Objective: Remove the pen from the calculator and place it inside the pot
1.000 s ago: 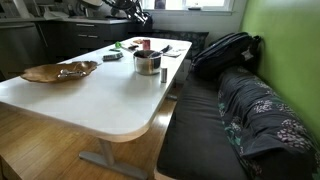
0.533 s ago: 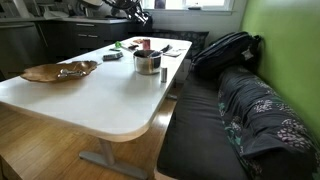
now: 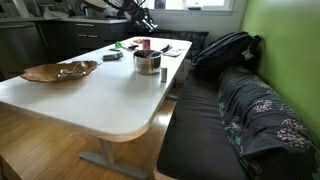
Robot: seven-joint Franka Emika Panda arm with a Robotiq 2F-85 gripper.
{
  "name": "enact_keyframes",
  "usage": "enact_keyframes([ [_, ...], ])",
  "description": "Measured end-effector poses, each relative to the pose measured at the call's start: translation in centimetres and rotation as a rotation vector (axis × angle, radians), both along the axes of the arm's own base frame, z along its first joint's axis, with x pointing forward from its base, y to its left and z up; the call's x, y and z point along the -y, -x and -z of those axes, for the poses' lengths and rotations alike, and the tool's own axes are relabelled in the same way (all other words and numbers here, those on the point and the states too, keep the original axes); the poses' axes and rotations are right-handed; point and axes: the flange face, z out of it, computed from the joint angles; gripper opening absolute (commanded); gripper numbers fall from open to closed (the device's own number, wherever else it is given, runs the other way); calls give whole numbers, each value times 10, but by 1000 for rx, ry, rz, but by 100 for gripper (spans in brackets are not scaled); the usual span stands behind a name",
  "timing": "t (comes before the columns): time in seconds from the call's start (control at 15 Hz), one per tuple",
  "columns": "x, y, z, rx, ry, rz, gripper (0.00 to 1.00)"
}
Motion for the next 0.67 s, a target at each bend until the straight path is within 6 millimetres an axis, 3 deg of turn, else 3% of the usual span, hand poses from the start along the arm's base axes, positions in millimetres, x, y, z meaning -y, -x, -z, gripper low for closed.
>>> enact_keyframes([
  [0.13,11,6,8,-34,-35,34,3],
  [0.47,15,33,27,-113,-216,85,3],
  [0.67,33,51,37,-166,-254,140,3],
])
